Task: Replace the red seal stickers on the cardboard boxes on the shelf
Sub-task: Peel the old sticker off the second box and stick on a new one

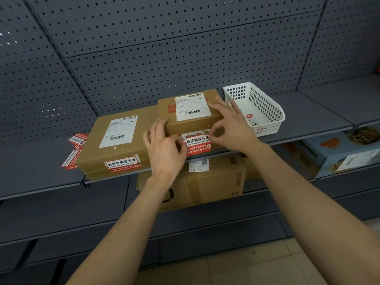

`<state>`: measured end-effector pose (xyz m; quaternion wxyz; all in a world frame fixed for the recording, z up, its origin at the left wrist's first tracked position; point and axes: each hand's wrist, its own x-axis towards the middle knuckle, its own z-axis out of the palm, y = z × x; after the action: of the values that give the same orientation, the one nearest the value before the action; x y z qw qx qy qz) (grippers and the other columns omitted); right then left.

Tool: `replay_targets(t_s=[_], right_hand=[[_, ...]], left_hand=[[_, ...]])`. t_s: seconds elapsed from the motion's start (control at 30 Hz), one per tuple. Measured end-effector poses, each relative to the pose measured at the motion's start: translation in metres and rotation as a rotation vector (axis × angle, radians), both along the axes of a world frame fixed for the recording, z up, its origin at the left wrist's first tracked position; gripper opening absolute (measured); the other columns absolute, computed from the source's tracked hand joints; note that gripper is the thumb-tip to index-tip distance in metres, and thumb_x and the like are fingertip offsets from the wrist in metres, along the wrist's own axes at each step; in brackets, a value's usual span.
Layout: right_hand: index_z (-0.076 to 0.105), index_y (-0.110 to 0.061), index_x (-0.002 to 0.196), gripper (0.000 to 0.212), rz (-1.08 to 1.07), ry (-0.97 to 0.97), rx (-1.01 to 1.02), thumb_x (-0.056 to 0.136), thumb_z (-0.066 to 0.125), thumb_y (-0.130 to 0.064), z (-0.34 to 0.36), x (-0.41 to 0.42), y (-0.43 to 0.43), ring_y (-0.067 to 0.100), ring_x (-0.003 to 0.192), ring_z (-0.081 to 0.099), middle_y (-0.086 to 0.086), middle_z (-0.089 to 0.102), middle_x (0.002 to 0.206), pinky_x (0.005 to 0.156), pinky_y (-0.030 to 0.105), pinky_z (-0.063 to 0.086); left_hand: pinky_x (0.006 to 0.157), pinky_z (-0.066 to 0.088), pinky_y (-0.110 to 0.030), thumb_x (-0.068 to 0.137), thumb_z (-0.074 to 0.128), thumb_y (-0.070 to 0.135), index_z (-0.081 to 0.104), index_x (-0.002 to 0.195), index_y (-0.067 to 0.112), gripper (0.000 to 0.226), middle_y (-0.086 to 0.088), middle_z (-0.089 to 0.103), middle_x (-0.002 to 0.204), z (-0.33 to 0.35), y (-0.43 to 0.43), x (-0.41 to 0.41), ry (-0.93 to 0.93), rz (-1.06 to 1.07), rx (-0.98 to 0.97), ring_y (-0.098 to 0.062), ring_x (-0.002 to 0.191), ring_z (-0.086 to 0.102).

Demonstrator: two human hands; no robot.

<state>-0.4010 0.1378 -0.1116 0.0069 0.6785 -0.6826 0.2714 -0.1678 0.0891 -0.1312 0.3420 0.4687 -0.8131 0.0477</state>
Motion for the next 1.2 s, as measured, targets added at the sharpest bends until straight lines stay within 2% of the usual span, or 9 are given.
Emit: replay_targets(t_s=[0.03,0.13,0.27,0.37,0.47,0.57,0.67,0.8,1.2], right_hand=[[0.075,-0.045,0.07,0.015,-0.009,-0.007,-0.01,0.079,0.085,-0.052,-0.002,0.002,0.001,0.011,0.165,0.0,-0.02,0.019,0.176,0.131,0.064,0.011],[0.082,-0.03,0.077,0.011,-0.019,-0.062,-0.072,0.085,0.087,-0.035,0.0,0.01,0.007,0.0,0.158,0.002,-0.009,0.032,0.173,0.131,0.041,-0.002],[0.083,-0.019,0.08,0.01,-0.051,-0.117,-0.094,0.086,0.086,-0.027,0.006,0.018,0.008,0.014,0.157,0.023,-0.003,0.045,0.165,0.132,0.038,0.006],[0.083,-0.016,0.085,0.008,-0.083,-0.156,-0.038,0.088,0.084,-0.024,0.011,0.019,0.01,0.011,0.153,0.022,-0.008,0.043,0.165,0.123,0.029,0.001],[0.082,-0.016,0.084,0.008,-0.078,-0.159,-0.04,0.087,0.084,-0.024,0.012,0.018,0.012,0.011,0.153,0.025,-0.01,0.043,0.165,0.125,0.031,0.003],[0.083,-0.015,0.086,0.009,-0.101,-0.152,-0.025,0.089,0.083,-0.023,0.014,0.021,0.015,0.007,0.152,0.024,-0.012,0.042,0.165,0.113,0.027,0.003],[0.083,-0.014,0.085,0.009,-0.109,-0.147,-0.034,0.089,0.082,-0.022,0.014,0.021,0.016,0.006,0.151,0.024,-0.012,0.043,0.165,0.11,0.025,0.003],[0.082,-0.016,0.084,0.008,-0.127,-0.165,-0.013,0.088,0.083,-0.022,0.014,0.021,0.016,0.007,0.153,0.024,-0.017,0.041,0.164,0.108,0.03,0.007],[0.081,-0.016,0.078,0.008,-0.136,-0.151,-0.071,0.085,0.083,-0.02,0.006,0.022,0.007,0.011,0.152,0.03,-0.015,0.046,0.161,0.117,0.024,0.011]], left_hand=[[0.127,0.022,-0.057,0.087,0.082,0.034,0.082,0.082,0.026,0.01,-0.004,0.048,0.159,-0.002,-0.001,0.0,0.006,-0.002,-0.002,-0.028,0.155,0.033],[0.126,0.025,-0.052,0.088,0.082,0.034,0.083,0.084,0.025,0.01,-0.002,0.051,0.156,-0.002,-0.005,0.001,0.034,0.002,-0.008,-0.027,0.15,0.038],[0.124,0.026,-0.049,0.088,0.082,0.035,0.083,0.084,0.026,0.01,0.0,0.053,0.153,-0.003,-0.01,0.0,0.054,0.0,0.003,-0.026,0.148,0.04],[0.123,0.026,-0.048,0.087,0.082,0.036,0.083,0.083,0.027,0.01,0.001,0.053,0.152,-0.005,-0.012,0.0,0.086,-0.002,0.008,-0.024,0.147,0.04],[0.12,0.028,-0.049,0.087,0.081,0.036,0.083,0.083,0.027,0.01,0.002,0.055,0.149,-0.004,-0.012,-0.002,0.118,0.008,0.009,-0.023,0.145,0.042],[0.119,0.029,-0.049,0.087,0.081,0.034,0.084,0.082,0.027,0.009,0.001,0.056,0.148,-0.003,-0.013,-0.004,0.137,0.016,0.01,-0.024,0.144,0.042],[0.118,0.032,-0.051,0.086,0.081,0.034,0.084,0.081,0.027,0.009,0.001,0.056,0.147,-0.003,-0.014,-0.006,0.143,0.023,0.012,-0.026,0.143,0.043],[0.116,0.032,-0.049,0.085,0.082,0.034,0.084,0.081,0.027,0.008,0.001,0.056,0.145,-0.003,-0.016,-0.007,0.147,0.033,0.013,-0.026,0.141,0.043],[0.116,0.033,-0.049,0.084,0.083,0.038,0.084,0.082,0.028,0.01,0.002,0.056,0.142,-0.003,-0.02,-0.008,0.13,0.052,0.007,-0.026,0.139,0.043]])
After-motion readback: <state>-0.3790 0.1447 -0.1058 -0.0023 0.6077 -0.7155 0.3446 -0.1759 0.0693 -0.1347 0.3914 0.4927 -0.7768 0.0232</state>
